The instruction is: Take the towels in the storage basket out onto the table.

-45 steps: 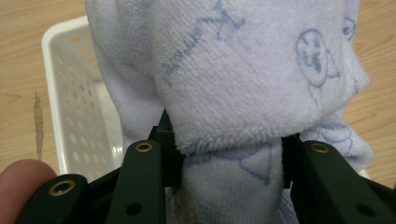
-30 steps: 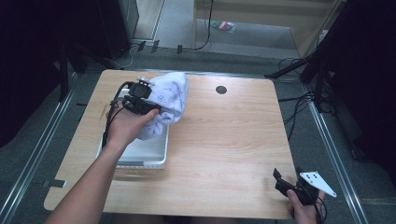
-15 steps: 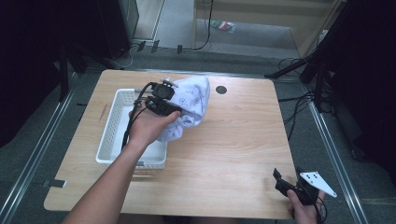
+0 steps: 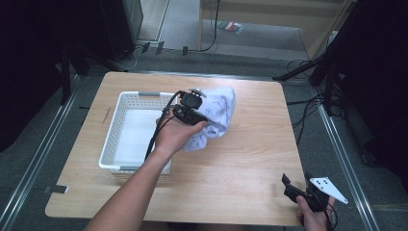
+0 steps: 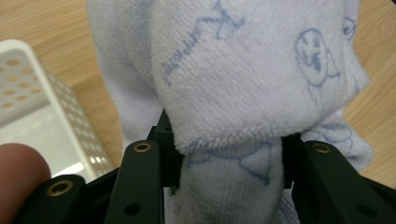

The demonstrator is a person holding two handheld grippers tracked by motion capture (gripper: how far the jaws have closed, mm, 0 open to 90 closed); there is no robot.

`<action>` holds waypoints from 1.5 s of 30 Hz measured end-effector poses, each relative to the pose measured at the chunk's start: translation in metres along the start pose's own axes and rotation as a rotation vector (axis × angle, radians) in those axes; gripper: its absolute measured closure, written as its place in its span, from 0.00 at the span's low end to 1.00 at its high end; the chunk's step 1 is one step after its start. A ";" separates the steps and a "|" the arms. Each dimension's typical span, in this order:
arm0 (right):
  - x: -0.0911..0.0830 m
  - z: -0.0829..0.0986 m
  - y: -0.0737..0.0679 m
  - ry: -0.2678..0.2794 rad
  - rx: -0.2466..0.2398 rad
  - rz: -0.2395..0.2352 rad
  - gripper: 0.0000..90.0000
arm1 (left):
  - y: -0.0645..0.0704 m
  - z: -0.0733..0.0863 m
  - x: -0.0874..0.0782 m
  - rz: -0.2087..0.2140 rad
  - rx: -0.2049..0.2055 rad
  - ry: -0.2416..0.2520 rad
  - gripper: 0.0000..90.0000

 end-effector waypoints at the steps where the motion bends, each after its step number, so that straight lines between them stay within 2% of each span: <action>1: 0.000 0.000 0.000 0.001 0.002 0.000 0.14 | 0.003 -0.001 0.003 0.004 0.004 -0.002 0.65; 10: 0.000 0.000 0.000 0.003 0.000 -0.004 0.14 | 0.031 0.000 0.040 0.052 0.017 -0.032 0.65; 19: 0.000 0.000 0.000 0.002 -0.001 -0.005 0.14 | 0.037 0.021 0.077 0.083 -0.011 -0.077 0.64; 21: 0.000 0.000 0.000 0.002 -0.001 -0.004 0.14 | 0.039 0.026 0.083 0.105 -0.015 -0.087 0.60; 23: 0.000 0.000 0.000 0.002 -0.001 -0.003 0.14 | 0.040 0.030 0.086 0.118 -0.004 -0.089 0.48; 24: 0.000 0.000 0.000 0.001 -0.001 -0.003 0.14 | 0.041 0.028 0.085 0.123 -0.008 -0.071 0.40; 26: 0.000 0.000 0.000 0.001 -0.001 -0.003 0.14 | 0.042 0.025 0.079 0.169 -0.029 -0.054 0.19; 27: 0.000 0.000 0.000 0.001 -0.001 -0.003 0.14 | 0.044 0.024 0.076 0.191 -0.038 -0.041 0.13; 30: 0.000 0.000 0.000 0.000 -0.001 -0.003 0.14 | 0.042 0.022 0.065 0.189 -0.031 -0.028 0.03; 34: 0.000 0.000 -0.001 0.000 -0.005 -0.004 0.14 | 0.034 0.023 0.047 0.183 -0.021 0.007 0.00; 37: 0.001 0.000 -0.001 0.000 -0.011 -0.004 0.14 | 0.027 0.024 0.034 0.187 -0.034 0.041 0.00; 38: 0.001 0.000 -0.001 0.000 -0.011 -0.003 0.14 | 0.023 0.024 0.030 0.182 -0.035 0.049 0.00; 41: 0.001 0.000 -0.001 -0.003 -0.013 0.000 0.14 | 0.010 0.025 0.021 0.129 -0.037 0.075 0.00; 43: 0.001 0.000 -0.001 -0.004 -0.014 0.002 0.14 | 0.003 0.027 0.015 0.136 -0.054 0.082 0.00; 45: 0.001 0.000 -0.001 -0.006 -0.014 0.002 0.14 | -0.005 0.030 0.011 0.124 -0.059 0.090 0.00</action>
Point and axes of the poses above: each handheld gripper's, and its own axes: x roughly forward along the jaws, z roughly out of its underside, y roughly to its right, the point moved 10 cm from there along x, roughly forward along the jaws, and after that the axes turned 5 degrees about -y, right-handed, at the moved point
